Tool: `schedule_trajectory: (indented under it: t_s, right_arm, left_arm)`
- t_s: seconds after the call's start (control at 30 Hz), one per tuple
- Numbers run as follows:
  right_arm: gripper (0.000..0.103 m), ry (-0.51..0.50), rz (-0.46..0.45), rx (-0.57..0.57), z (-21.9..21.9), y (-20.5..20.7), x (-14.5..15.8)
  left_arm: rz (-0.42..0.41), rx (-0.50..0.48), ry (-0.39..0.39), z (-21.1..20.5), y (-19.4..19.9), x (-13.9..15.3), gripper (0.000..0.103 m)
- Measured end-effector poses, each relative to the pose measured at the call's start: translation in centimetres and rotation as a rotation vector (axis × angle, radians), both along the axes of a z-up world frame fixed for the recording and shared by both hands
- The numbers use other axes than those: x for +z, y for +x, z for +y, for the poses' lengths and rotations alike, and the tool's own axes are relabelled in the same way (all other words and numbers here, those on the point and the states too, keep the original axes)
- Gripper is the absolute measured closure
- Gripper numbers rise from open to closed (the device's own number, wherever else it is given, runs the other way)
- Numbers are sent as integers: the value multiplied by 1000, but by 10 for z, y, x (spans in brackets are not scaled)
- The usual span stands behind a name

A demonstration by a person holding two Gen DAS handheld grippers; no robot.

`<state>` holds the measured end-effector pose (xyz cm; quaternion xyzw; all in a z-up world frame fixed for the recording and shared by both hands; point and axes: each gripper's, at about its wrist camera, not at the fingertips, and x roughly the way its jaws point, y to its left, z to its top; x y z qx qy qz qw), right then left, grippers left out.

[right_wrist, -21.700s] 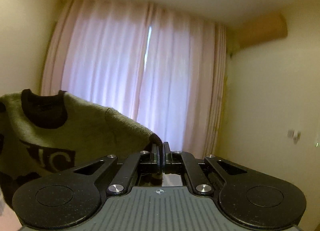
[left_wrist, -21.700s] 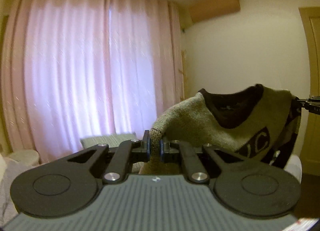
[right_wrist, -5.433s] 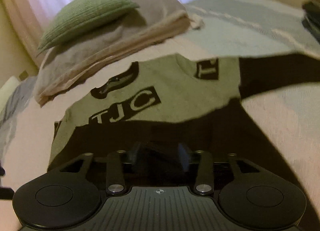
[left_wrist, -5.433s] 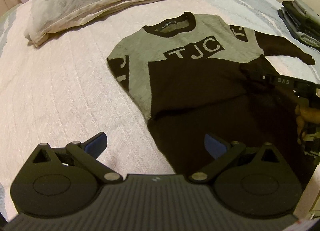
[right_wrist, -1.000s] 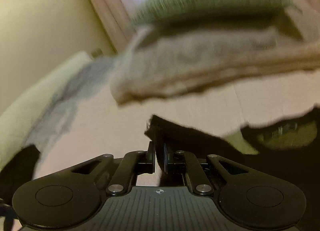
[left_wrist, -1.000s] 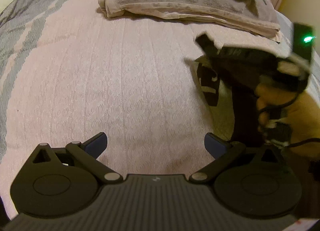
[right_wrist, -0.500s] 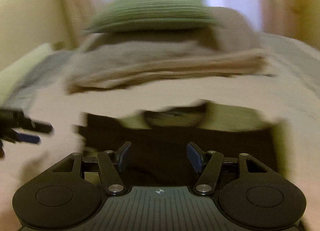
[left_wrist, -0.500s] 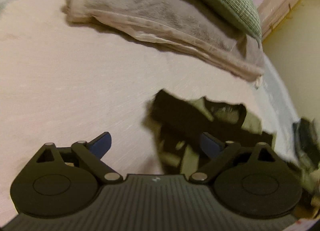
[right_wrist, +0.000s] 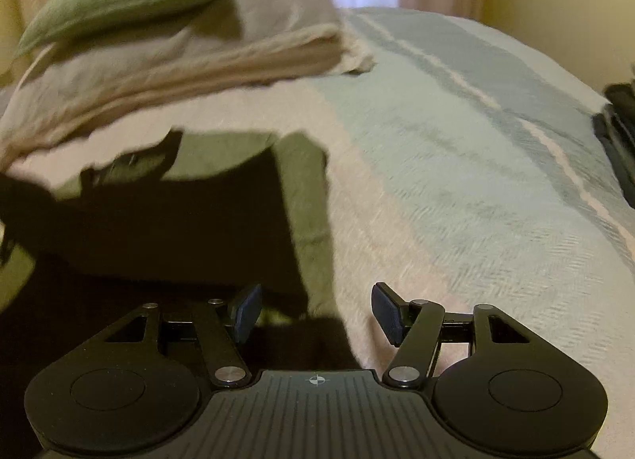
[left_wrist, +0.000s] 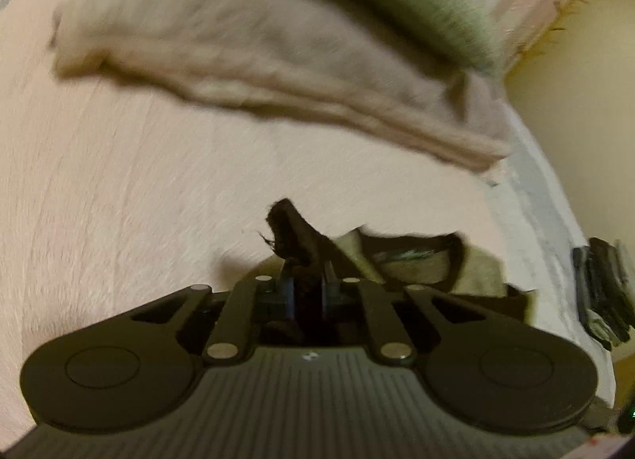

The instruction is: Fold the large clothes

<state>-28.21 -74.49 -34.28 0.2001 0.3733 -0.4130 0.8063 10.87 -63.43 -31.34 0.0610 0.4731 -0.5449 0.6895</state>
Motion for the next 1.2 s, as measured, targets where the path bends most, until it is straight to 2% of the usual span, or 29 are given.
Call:
schedule_trajectory:
  t_s: [0.1,0.2,0.3,0.43,0.57,0.7,0.83,0.87,0.93,0.97,1.03,1.2]
  right_arm:
    - [44,-22,43,38,-4,12,-16]
    - [43,-78,55,-16,-14,9,-22]
    - [42,-69,62,-73,-19,3,-23]
    - [42,-66,72,-80,-15,-3,-23]
    - [42,6,-6,-85,-15,-13,-5]
    - [42,-59,-124,-32,-22,-10,21]
    - [42,-72,-153,-77,-64,10,14]
    - [42,-83,-144,-93,-77,17,8]
    - [42,-69,-64,-87,-95,32,-10]
    - [42,-38,-20,-71,-105,41,-24]
    - [42,-61,18,-19,-110,51,-37]
    - [42,-102,-6,-15,-98,41,-8]
  left_arm:
    - [-30,-13,-61,-2,-1,25,95]
    - [-54,19,-84,0,4,32,95]
    - [-35,8,-4,2,4,8,95]
    - [-32,-11,80,9,-5,-26,95]
    - [-13,-3,81,17,-4,-36,95]
    - [-7,-19,65,18,0,-37,95]
    - [-21,-42,49,12,1,-33,95]
    - [-24,-49,45,10,1,-33,95]
    - [-25,-57,50,7,2,-36,95]
    - [-22,-57,56,6,2,-38,95]
    - [-14,-56,64,9,3,-42,95]
    - [-6,-59,66,19,3,-45,95]
